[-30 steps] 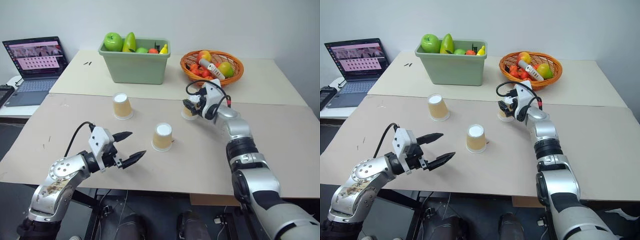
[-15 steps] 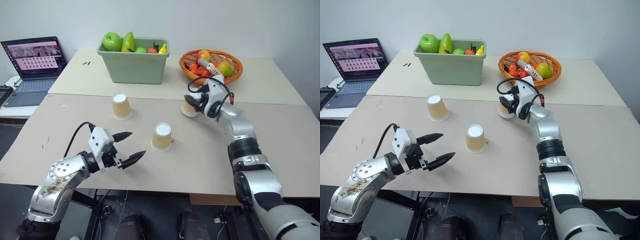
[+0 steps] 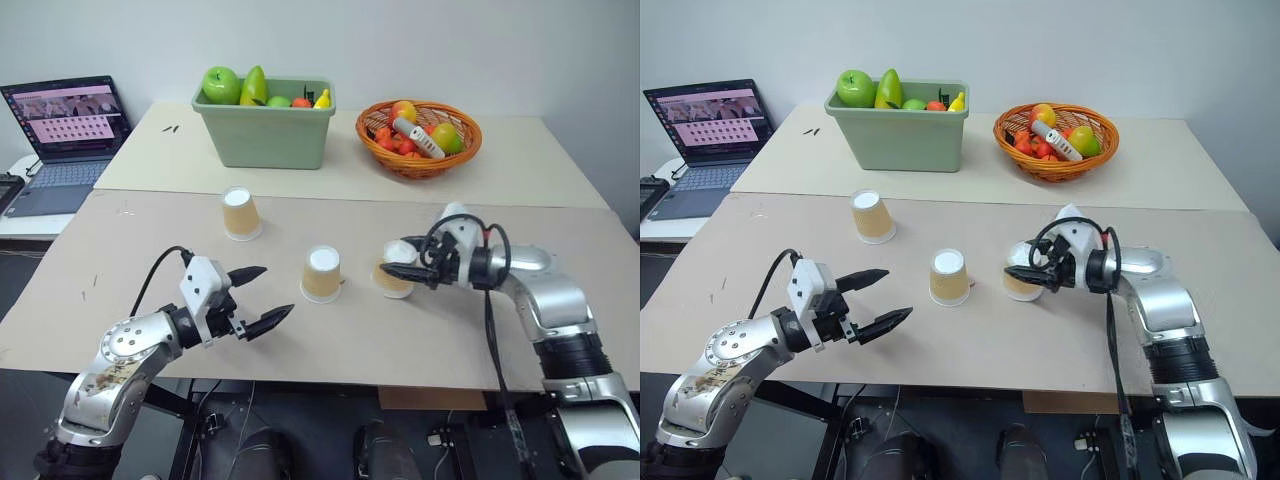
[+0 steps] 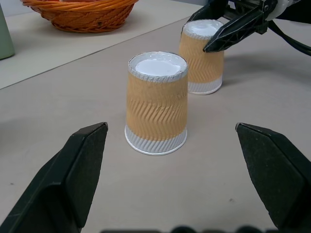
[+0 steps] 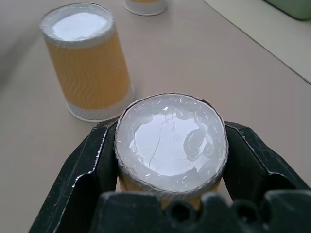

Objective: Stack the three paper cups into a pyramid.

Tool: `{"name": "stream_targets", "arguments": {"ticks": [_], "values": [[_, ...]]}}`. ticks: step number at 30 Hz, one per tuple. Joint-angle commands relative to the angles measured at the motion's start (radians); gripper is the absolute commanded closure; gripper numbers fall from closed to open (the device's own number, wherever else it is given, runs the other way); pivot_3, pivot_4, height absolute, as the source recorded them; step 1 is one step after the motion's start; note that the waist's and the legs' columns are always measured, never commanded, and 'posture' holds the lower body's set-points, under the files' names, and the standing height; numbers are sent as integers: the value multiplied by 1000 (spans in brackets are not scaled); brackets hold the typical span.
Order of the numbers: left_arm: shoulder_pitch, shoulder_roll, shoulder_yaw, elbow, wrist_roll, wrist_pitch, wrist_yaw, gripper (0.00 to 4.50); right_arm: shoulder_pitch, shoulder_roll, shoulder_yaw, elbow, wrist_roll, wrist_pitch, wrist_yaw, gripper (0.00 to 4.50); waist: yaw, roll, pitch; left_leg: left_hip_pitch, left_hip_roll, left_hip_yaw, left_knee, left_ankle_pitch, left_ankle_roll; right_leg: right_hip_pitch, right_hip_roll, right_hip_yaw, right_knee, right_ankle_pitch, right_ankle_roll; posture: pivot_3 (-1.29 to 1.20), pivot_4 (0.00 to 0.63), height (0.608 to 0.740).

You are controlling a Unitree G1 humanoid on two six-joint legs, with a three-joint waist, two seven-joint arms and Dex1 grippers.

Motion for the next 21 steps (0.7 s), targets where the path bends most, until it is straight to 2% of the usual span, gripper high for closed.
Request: {"name": "stream_targets", "arguments": {"ticks": [1,8,20,21], "values": [[0,8,14,-35,-7,-1,-2,0,-19,35,41,-63,29,20,35,1807,0,0,0,0,0,0,0,0,0,0,0,0,0,0,0,0,150,674],[6,10,18,-40,-8,1,2,0,-33,83,91,-64,10,20,31,1807,9,0,0,0,0,0,0,0,0,0,0,0,0,0,0,0,150,674],[5,5,14,-43,-9,2,7,0,-72,124,83,39,-9,-3,-4,1807,14,0,0,0,0,0,0,0,0,0,0,0,0,0,0,0,150,674],[4,5,13,-42,-9,2,7,0,-77,128,80,50,-14,-7,-10,1309,14,0,0,0,0,0,0,0,0,0,0,0,0,0,0,0,150,674]]}}
